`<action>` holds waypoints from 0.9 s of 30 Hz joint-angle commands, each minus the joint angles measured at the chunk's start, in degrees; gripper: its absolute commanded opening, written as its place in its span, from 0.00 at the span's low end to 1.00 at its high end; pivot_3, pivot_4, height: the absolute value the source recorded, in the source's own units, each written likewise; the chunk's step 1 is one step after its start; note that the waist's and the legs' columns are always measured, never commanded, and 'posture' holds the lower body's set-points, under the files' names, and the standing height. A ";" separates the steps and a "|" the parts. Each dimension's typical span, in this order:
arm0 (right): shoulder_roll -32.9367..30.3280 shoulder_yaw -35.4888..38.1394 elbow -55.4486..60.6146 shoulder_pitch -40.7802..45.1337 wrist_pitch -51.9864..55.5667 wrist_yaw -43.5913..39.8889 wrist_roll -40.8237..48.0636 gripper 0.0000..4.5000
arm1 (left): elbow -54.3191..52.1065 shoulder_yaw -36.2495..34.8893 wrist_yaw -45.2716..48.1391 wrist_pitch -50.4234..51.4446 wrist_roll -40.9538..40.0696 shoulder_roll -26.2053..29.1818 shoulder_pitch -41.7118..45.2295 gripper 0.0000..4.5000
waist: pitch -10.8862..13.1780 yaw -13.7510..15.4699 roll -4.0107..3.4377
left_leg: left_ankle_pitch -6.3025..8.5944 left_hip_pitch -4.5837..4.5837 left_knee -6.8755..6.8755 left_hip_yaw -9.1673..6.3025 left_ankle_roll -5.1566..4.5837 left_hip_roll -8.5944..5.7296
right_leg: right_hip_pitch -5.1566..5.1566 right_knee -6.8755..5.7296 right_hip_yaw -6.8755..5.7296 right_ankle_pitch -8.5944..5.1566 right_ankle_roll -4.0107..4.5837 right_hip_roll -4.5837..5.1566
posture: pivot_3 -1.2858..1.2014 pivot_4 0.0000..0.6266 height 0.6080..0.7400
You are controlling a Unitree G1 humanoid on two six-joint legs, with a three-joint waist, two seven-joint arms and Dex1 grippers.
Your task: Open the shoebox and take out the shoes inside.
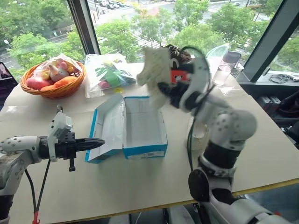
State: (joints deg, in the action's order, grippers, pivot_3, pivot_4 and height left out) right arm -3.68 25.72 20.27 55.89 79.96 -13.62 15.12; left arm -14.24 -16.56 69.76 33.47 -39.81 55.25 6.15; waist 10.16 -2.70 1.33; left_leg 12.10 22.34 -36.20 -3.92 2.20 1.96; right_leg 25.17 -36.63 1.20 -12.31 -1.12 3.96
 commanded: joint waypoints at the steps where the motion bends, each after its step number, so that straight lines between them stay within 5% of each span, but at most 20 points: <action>1: -7.34 5.95 -1.03 -3.46 1.56 -2.01 2.30 0.35 | -0.72 0.31 -0.20 -1.08 0.02 -0.73 0.79 0.00 | 0.00 0.35 0.01 | 0.01 0.00 0.01 0.00 -0.02 -0.02 | -0.01 0.01 0.00 -0.01 0.00 0.02 | 0.52 0.24 1.00; 11: -6.29 13.45 0.16 -11.58 11.00 -3.33 7.13 0.35 | -0.05 1.91 0.16 -1.64 0.49 -1.18 1.59 0.00 | 0.04 -1.55 -0.07 | 0.14 -0.29 0.10 0.37 -0.26 0.10 | 0.04 -0.17 0.57 -0.05 0.06 -0.25 | 0.52 0.24 1.00; 18: -8.33 29.12 -3.63 -0.01 12.54 -2.56 10.03 0.35 | 0.20 2.88 0.13 -1.88 0.68 -1.77 1.86 0.00 | 0.07 -0.92 -0.12 | 0.15 -0.17 0.06 0.47 -0.28 0.08 | 0.06 -0.06 0.77 -0.05 0.02 -0.30 | 0.52 0.24 1.00; 22: -16.35 30.86 -8.57 1.76 12.54 -3.05 14.39 0.35 | 0.68 3.58 0.30 -2.33 1.13 -2.07 2.30 0.00 | 0.07 -0.77 -0.11 | 0.19 -0.16 0.08 0.48 -0.34 0.08 | 0.06 -0.04 0.80 -0.06 0.02 -0.32 | 0.52 0.24 1.00; 27: -30.65 27.46 -16.37 -9.62 12.54 -3.60 21.13 0.35 | 0.87 4.03 0.71 -2.73 1.40 -2.75 2.25 0.00 | 0.06 0.11 -0.08 | 0.24 -0.14 0.07 0.51 -0.42 0.06 | 0.00 0.07 0.88 -0.07 0.01 -0.33 | 0.52 0.24 1.00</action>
State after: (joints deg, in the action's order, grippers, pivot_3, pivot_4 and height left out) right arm -31.93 53.84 4.90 47.80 92.09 -16.29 32.83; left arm -12.68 -12.01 69.93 32.22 -38.33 52.42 8.06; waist 10.22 -2.59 1.25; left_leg 12.37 22.20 -36.14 -3.36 1.71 2.01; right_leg 25.17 -36.55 2.16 -12.39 -1.12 3.62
